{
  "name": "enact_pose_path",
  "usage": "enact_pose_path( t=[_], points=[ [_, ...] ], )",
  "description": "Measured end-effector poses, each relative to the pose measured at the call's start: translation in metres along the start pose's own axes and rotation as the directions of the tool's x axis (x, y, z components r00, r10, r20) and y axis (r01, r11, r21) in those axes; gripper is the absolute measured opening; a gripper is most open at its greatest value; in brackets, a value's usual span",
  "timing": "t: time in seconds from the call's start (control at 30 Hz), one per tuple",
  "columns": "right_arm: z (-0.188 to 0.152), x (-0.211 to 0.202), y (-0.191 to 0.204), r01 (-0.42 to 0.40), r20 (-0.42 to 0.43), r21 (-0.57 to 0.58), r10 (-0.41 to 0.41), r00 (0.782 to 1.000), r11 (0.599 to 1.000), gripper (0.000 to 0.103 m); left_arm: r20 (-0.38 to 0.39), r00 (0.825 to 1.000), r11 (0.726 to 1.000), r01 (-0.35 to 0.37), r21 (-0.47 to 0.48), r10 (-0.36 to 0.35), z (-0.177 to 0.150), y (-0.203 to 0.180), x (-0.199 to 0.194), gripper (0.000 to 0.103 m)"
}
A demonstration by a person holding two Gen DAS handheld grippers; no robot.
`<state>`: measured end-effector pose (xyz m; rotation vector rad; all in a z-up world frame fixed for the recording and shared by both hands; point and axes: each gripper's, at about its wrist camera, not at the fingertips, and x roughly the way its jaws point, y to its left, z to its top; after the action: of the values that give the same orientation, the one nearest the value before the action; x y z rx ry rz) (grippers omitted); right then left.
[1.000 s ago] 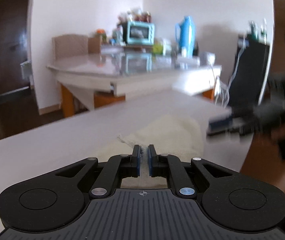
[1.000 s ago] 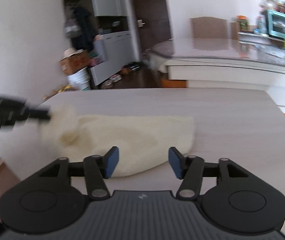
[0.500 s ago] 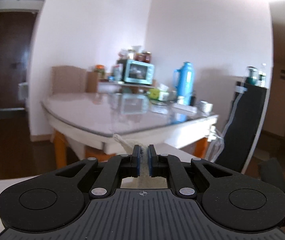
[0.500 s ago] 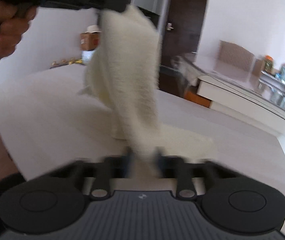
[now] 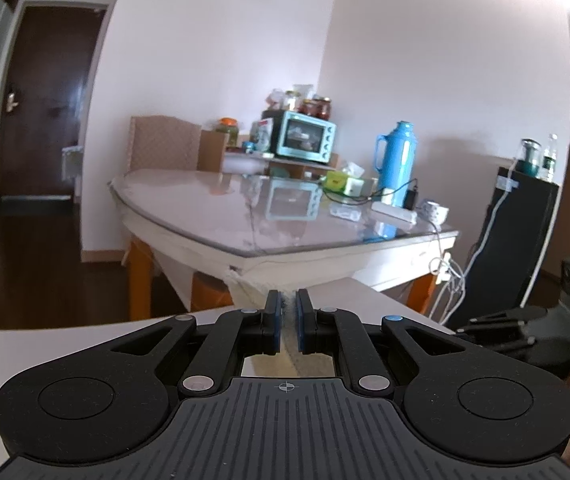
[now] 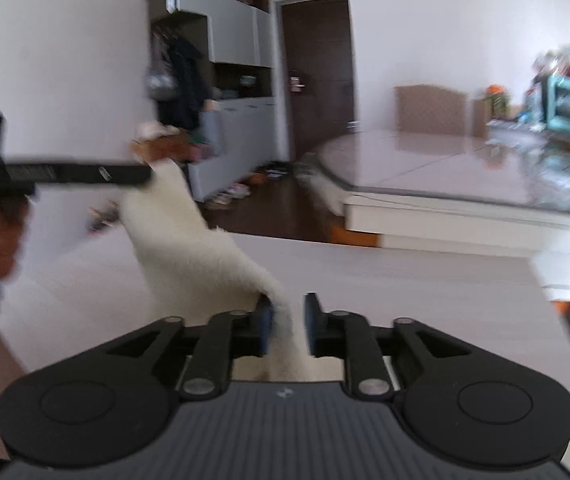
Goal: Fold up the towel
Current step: 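Lift the towel with both tools and shake it open in the air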
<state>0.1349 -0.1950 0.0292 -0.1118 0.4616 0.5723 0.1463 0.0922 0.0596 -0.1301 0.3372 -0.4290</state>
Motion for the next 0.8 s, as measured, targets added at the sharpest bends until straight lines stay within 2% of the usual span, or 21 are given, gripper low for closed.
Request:
enact_pose_path(
  t=[0.1, 0.2, 0.33, 0.43, 0.5, 0.57, 0.67, 0.8],
  points=[
    [-0.008, -0.003, 0.01, 0.016, 0.01, -0.025, -0.016, 1.0, 1.0, 0.035, -0.008, 1.0, 0.999, -0.024, -0.024, 0.024, 0.002, 0.003, 0.007, 0.008],
    [-0.01, -0.011, 0.015, -0.001, 0.049, -0.01, 0.001, 0.999, 1.0, 0.035, -0.011, 0.999, 0.998, -0.034, -0.046, 0.033, 0.007, 0.005, 0.016, 0.008],
    [-0.012, -0.033, 0.025, -0.117, 0.103, 0.015, 0.115, 0.988, 0.993, 0.035, -0.014, 0.999, 0.999, -0.03, -0.043, 0.03, 0.014, 0.001, 0.029, 0.008],
    [-0.013, -0.029, 0.033, -0.179, 0.069, -0.004, 0.179, 0.981, 0.984, 0.035, -0.02, 1.0, 0.999, -0.001, -0.032, 0.0, 0.017, -0.007, 0.039, 0.008],
    [-0.015, -0.025, 0.039, -0.169, 0.049, -0.033, 0.17, 0.984, 0.985, 0.036, -0.024, 0.999, 0.999, 0.02, -0.026, -0.021, 0.019, -0.012, 0.045, 0.008],
    [-0.019, -0.016, 0.042, -0.192, 0.006, -0.031, 0.192, 0.981, 0.981, 0.036, -0.027, 0.999, 0.999, 0.036, -0.021, -0.036, 0.02, -0.017, 0.051, 0.008],
    [-0.024, -0.008, 0.049, -0.254, -0.026, -0.022, 0.253, 0.967, 0.967, 0.036, -0.032, 0.999, 0.999, 0.032, -0.026, -0.033, 0.021, -0.019, 0.054, 0.008],
    [-0.029, 0.005, 0.056, -0.16, -0.042, -0.068, 0.158, 0.987, 0.985, 0.048, -0.027, 0.999, 0.999, 0.028, -0.028, -0.029, 0.021, -0.019, 0.046, 0.008]
  ],
)
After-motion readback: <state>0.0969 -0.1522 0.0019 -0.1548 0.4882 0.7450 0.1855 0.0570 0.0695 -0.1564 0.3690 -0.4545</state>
